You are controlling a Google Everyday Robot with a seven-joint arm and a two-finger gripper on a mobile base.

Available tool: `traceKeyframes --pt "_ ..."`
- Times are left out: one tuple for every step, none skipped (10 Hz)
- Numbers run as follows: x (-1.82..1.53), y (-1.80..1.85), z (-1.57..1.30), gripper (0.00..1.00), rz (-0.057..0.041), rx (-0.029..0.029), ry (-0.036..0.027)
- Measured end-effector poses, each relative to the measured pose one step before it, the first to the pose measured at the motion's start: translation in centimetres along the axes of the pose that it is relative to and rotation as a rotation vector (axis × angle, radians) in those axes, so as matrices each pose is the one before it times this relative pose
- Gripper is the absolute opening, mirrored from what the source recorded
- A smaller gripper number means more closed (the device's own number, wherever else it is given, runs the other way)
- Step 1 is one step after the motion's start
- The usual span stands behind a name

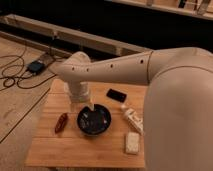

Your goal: Push the ceramic bowl across the table

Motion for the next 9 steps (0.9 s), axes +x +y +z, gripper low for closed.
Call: traceKeyframes --pt "-0.865 0.578 0.881 0.65 -0.00732 -0.018 -0.00068" --pt "-0.687 0.205 1.065 0.65 0.00083 -0.01493 0.00079" --pt "-0.383 -0.012 0.937 0.65 0.00617 -0.01032 0.00327" --pt "-0.43 -0.232 1.267 0.65 0.01348 -0.01247 0.00503" --pt "-0.241 -0.33 1.277 0.65 0.01764 -0.01487 0.0099" --pt "-0.059 -0.373 0.712 0.65 0.01455 -0.00729 0.00805" --pt "-0.026 -0.835 0.963 0.65 0.0232 -0.00584 0.01236" --pt "0.033 -0.423 0.54 0.65 0.01183 -0.00417 0.00845" --pt "0.002 -0.59 0.585 0.65 0.01183 -0.00028 0.00962"
